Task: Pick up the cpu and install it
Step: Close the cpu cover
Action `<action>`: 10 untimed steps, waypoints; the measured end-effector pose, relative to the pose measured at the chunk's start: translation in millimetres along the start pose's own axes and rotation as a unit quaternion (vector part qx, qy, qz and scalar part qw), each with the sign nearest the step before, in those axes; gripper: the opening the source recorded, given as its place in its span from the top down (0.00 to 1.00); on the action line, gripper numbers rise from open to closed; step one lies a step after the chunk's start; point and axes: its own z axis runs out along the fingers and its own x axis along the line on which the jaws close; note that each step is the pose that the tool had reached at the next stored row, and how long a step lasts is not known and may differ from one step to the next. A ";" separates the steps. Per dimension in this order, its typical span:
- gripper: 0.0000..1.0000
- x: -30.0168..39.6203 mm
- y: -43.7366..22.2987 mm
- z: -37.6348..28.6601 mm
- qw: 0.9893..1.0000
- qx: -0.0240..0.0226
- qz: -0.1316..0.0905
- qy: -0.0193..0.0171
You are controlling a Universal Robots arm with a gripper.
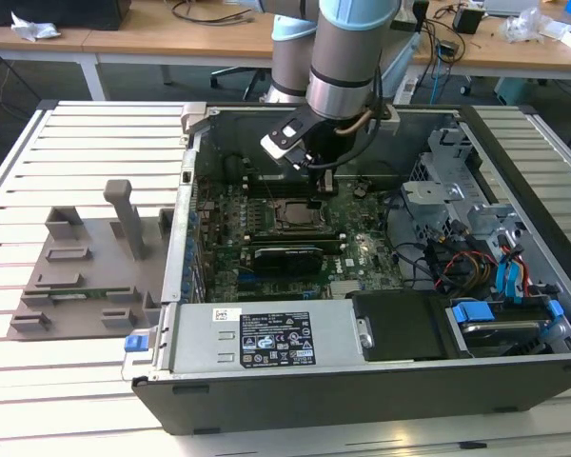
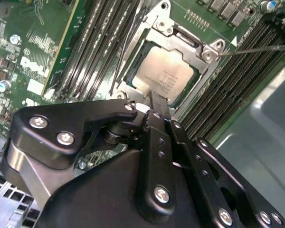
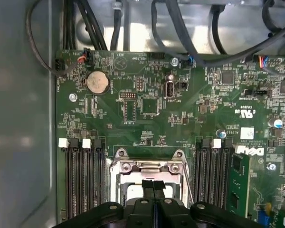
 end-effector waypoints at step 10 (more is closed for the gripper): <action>0.89 0.7 -27.0 13.2 1.000 0.000 0.000 0.000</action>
